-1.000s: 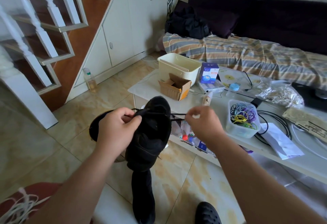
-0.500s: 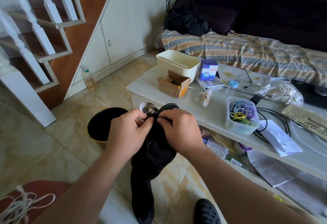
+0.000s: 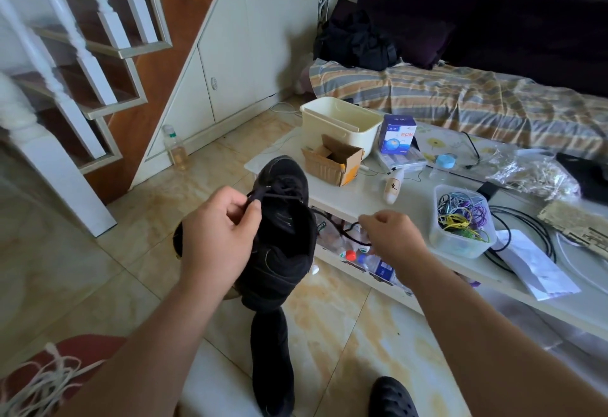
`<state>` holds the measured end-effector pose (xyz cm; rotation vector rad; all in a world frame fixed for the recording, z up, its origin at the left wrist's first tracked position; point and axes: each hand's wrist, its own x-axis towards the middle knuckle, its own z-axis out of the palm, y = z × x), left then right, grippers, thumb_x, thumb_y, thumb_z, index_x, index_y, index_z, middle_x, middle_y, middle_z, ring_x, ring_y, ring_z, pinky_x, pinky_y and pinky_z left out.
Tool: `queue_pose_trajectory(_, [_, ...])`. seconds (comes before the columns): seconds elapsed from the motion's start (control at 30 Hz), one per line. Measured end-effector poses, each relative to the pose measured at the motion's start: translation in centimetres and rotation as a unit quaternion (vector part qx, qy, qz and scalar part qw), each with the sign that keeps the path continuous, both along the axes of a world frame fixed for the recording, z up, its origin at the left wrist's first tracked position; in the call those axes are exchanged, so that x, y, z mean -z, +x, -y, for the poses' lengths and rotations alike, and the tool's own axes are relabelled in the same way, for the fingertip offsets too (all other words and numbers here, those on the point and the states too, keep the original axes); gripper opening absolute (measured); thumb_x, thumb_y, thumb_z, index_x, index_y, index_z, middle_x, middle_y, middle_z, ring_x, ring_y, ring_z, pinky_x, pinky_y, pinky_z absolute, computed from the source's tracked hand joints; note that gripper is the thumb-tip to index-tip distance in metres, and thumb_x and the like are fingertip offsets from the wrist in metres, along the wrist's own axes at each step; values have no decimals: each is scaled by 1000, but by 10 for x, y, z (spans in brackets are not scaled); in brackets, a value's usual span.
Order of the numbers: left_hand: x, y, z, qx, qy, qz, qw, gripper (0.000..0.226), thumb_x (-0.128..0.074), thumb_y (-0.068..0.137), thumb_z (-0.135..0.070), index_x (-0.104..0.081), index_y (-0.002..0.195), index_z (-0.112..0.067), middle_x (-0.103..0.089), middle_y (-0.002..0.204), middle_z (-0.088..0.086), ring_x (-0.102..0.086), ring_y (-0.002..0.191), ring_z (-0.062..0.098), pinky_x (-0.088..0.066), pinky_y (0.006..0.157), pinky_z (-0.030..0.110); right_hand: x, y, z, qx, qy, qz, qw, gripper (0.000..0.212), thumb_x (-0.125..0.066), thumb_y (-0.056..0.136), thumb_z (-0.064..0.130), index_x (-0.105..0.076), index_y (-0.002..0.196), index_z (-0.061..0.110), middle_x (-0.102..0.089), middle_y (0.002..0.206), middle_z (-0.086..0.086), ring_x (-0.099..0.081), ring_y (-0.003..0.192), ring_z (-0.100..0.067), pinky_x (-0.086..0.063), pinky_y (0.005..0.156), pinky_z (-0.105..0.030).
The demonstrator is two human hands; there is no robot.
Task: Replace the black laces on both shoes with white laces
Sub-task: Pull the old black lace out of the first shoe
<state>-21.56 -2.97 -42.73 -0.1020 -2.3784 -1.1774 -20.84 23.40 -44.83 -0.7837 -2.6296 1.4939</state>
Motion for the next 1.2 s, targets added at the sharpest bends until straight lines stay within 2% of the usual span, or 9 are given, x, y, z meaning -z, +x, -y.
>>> queue_pose_trajectory(0.1, [2, 2, -4, 19, -33, -21, 999, 14, -72, 96, -31, -66, 87, -23, -64, 68, -12, -58, 55, 8, -47, 54, 29, -12, 9, 19, -21, 149, -146, 978, 27, -64, 96, 39, -68, 119, 25, -61, 113, 2, -60, 97, -14, -48, 77, -30])
queue_pose_trajectory(0.2, [6, 4, -8, 55, -61, -38, 996, 13, -71, 97, -33, -67, 92, -22, -65, 73, -11, -59, 60, 8, -49, 55, 31, -27, 16, 38, -125, 205, -319, 917, 16, -69, 95, 24, -77, 110, 23, -67, 106, 10, -60, 96, -9, -51, 87, -29])
queue_pose_trajectory(0.37, [10, 13, -20, 87, -117, -39, 988, 13, -69, 97, -32, -65, 93, -20, -49, 57, -13, -48, 48, 5, -31, 47, 16, -23, 17, 63, -211, 224, -318, 897, 18, -72, 91, 27, -78, 108, 23, -71, 101, 10, -62, 94, -6, -50, 84, -23])
queue_pose_trajectory(0.53, [20, 15, -28, 106, -99, 51, 988, 14, -71, 96, -33, -59, 91, -29, -57, 62, -11, -59, 62, 4, -40, 52, 16, -16, 14, 67, -194, 256, -189, 928, 14, -66, 92, 33, -75, 90, 23, -70, 82, 6, -63, 78, -13, -55, 73, -34])
queue_pose_trajectory(0.73, [34, 7, -27, 111, -109, 198, 968, 15, -73, 89, -42, -72, 99, -31, -73, 82, -13, -68, 78, 1, -51, 69, 22, -2, 17, 65, -225, 9, -14, 974, 16, -65, 92, 24, -75, 80, 23, -69, 75, 9, -63, 76, -8, -50, 69, -25])
queue_pose_trajectory(0.83, [29, -6, -14, 69, -80, 190, 976, 17, -74, 88, -44, -71, 87, -28, -73, 77, -14, -67, 75, 2, -48, 67, 21, -13, 17, 56, -237, -193, -70, 949, 9, -70, 92, 15, -75, 86, 11, -66, 76, 1, -60, 72, -10, -49, 69, -24])
queue_pose_trajectory(0.97, [15, -19, 10, 21, 15, 159, 987, 11, -72, 93, -42, -72, 94, -31, -73, 79, -14, -70, 80, 10, -56, 73, 33, -35, 13, 37, -105, -389, -172, 899, 16, -57, 68, 17, -57, 68, 1, -51, 66, -17, -51, 63, -26, -44, 63, -32])
queue_pose_trajectory(1.1, [0, -7, 4, 56, 15, 89, 994, 10, -71, 95, -41, -69, 91, -33, -70, 71, -13, -66, 64, 6, -49, 61, 26, -28, 10, 22, -58, -102, -112, 987, 35, -61, 95, 40, -67, 73, 13, -67, 76, -9, -57, 68, -26, -46, 63, -32])
queue_pose_trajectory(1.2, [0, 1, -7, 70, -36, 37, 996, 10, -74, 93, -36, -69, 88, -29, -64, 63, -12, -60, 56, 8, -43, 54, 23, -25, 11, 35, -63, 26, -219, 973, 13, -65, 93, 43, -72, 90, 33, -69, 97, 12, -63, 94, -15, -51, 81, -34])
